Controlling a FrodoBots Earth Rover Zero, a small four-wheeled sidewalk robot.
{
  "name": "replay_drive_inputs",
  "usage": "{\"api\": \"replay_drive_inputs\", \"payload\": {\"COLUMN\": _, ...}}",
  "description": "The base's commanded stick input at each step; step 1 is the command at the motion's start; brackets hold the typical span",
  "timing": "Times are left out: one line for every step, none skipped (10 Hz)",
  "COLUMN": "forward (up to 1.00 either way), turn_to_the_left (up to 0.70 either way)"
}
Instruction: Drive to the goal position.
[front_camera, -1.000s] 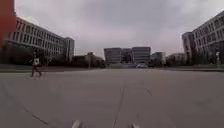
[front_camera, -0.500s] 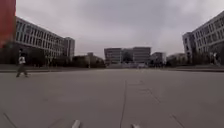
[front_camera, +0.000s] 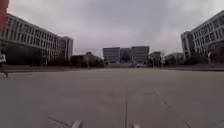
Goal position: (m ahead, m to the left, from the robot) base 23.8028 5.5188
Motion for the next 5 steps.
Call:
{"api": "replay_drive_inputs", "payload": {"forward": 0.7, "turn_to_the_left": 0.0}}
{"api": "replay_drive_inputs", "payload": {"forward": 0.7, "turn_to_the_left": 0.0}}
{"api": "replay_drive_inputs", "payload": {"forward": 0.7, "turn_to_the_left": 0.0}}
{"api": "replay_drive_inputs", "payload": {"forward": 0.7, "turn_to_the_left": 0.0}}
{"api": "replay_drive_inputs", "payload": {"forward": 0.7, "turn_to_the_left": 0.0}}
